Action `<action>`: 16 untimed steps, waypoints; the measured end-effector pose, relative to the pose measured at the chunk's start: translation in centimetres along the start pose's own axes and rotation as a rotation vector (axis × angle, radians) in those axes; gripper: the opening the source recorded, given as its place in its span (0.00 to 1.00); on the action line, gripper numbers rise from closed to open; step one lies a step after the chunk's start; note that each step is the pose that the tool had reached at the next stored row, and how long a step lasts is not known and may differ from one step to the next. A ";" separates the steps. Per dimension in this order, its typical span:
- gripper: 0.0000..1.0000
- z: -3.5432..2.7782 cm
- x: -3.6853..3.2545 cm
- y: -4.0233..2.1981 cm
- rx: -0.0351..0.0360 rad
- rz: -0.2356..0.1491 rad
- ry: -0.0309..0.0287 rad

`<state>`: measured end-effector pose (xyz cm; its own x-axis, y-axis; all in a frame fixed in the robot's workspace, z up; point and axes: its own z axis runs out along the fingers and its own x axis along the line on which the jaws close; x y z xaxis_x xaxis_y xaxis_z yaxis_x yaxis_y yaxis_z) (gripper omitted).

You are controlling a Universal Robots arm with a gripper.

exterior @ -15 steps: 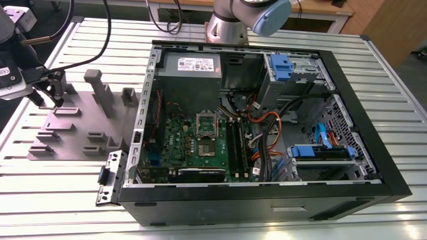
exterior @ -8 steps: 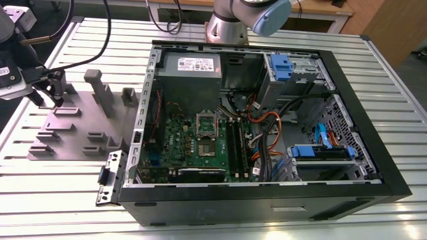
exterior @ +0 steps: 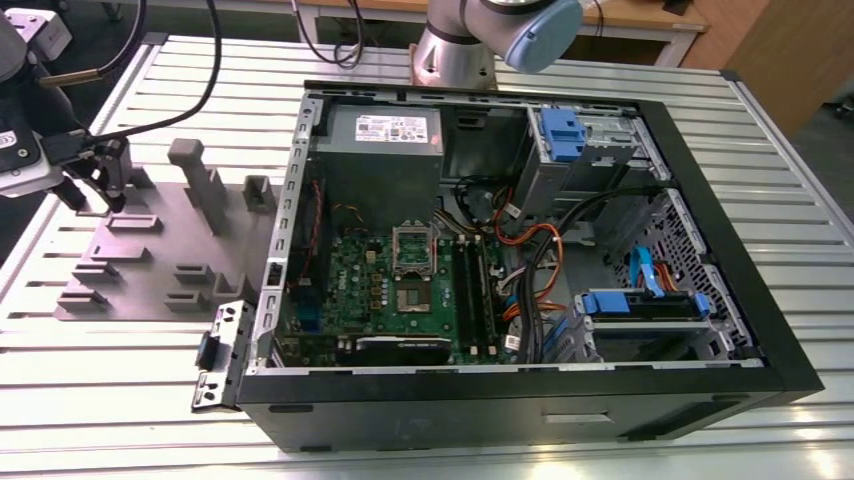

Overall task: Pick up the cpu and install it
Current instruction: 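Pick up the cpu and move it towards the insertion slot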

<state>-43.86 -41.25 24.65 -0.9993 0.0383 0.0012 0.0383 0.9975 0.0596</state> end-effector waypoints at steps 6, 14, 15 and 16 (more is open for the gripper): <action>0.47 -0.21 0.00 0.02 -0.0004 0.000 -0.0005; 0.47 -0.59 0.00 0.04 -0.0003 0.000 -0.0005; 0.47 -0.63 -0.01 0.04 -0.0004 0.000 -0.0006; 0.47 -0.68 0.00 0.04 -0.0003 0.000 -0.0006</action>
<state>-43.86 -41.25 25.33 -0.9993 0.0383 0.0006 0.0383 0.9975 0.0599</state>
